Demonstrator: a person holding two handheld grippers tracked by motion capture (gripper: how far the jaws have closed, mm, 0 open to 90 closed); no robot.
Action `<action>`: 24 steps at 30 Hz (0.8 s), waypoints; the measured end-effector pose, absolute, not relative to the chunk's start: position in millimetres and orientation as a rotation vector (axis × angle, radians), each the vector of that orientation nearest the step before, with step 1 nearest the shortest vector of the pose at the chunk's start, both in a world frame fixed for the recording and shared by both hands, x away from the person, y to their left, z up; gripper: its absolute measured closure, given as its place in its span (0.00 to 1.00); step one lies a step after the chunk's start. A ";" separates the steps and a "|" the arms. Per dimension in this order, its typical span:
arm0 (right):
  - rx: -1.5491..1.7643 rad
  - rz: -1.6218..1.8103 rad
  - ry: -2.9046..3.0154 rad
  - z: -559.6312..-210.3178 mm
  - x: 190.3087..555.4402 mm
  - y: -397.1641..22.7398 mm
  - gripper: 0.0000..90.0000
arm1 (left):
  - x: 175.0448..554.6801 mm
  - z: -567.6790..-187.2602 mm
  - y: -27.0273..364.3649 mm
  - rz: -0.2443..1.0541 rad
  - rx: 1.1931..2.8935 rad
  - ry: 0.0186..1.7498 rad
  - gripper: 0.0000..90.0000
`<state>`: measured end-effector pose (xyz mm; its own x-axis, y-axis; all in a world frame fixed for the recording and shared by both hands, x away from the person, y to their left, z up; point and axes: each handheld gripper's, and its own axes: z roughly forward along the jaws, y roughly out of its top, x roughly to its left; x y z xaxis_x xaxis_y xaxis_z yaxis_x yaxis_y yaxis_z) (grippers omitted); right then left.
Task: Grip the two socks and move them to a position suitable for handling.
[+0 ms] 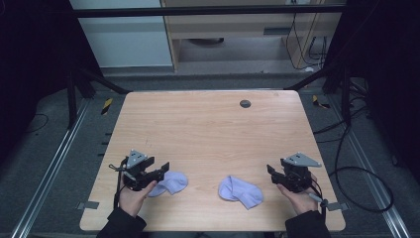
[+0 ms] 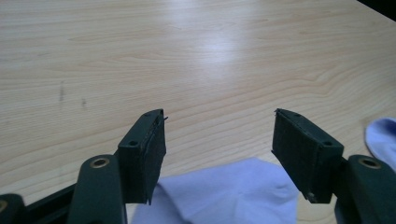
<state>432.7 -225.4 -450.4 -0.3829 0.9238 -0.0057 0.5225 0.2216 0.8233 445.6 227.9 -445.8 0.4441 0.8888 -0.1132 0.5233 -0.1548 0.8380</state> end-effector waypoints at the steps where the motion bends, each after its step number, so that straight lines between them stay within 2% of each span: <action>1: 1.331 1.050 2.004 -449.9 432.1 -223.9 0.49 | 444.8 -445.9 224.6 0.522 1.825 1.196 0.37; 14: 1.268 1.072 2.098 -452.9 425.9 -206.8 0.53 | 440.2 -449.1 181.9 0.491 1.896 1.110 0.37; 24: 1.220 1.083 2.180 -457.1 416.4 -195.9 0.60 | 434.5 -455.3 144.6 0.456 1.961 1.042 0.39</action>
